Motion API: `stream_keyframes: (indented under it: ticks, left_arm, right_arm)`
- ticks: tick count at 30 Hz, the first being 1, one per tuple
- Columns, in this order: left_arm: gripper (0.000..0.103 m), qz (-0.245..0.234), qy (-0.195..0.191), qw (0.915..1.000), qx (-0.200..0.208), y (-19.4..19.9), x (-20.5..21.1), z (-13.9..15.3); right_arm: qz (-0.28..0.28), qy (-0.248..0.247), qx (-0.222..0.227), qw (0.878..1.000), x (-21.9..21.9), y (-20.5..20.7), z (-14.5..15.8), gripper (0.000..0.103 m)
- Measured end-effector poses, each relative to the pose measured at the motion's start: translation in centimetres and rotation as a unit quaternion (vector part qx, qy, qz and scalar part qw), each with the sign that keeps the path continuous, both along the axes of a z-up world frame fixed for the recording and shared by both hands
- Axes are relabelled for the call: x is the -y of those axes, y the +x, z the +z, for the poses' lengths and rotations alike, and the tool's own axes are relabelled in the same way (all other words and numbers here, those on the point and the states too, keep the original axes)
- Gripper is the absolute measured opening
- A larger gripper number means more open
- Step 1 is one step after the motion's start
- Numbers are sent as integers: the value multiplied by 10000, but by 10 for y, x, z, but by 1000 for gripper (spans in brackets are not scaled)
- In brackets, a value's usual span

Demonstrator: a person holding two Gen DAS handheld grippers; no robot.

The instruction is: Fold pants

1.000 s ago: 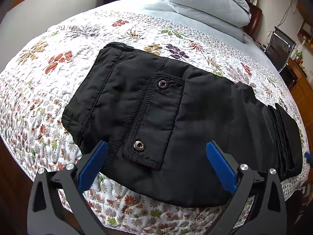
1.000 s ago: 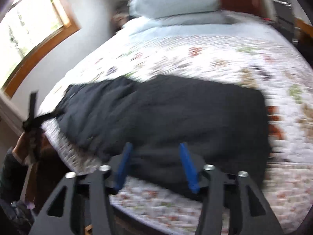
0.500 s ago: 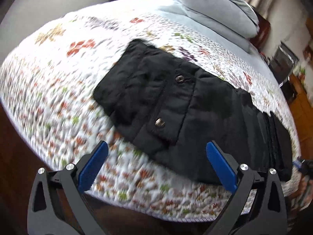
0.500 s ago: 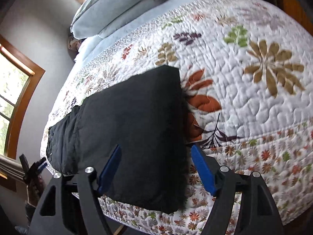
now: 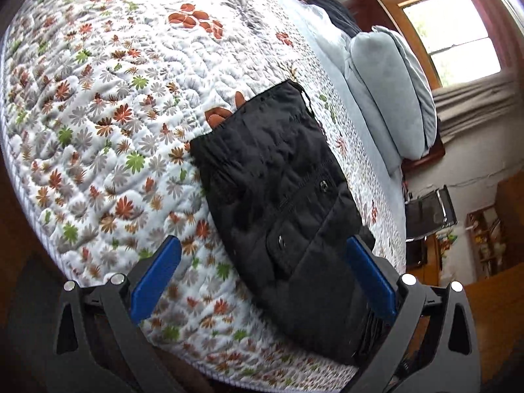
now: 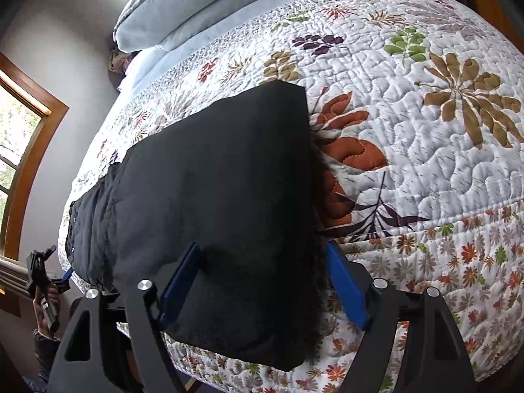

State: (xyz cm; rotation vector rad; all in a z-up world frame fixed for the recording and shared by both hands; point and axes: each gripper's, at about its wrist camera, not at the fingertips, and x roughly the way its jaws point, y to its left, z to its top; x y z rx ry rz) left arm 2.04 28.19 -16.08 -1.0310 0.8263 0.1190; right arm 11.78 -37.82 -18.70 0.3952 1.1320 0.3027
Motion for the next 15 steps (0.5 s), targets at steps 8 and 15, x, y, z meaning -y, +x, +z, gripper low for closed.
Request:
stream_keyframes:
  ticks: [8, 15]
  left_arm:
    - [100, 283, -1108, 9929, 315, 16, -2, -27]
    - [99, 239, -1623, 9842, 666, 15, 7, -37]
  right_arm:
    - [73, -100, 7, 9999, -6, 2, 1, 79]
    - [84, -111, -23, 9999, -6, 3, -1, 79]
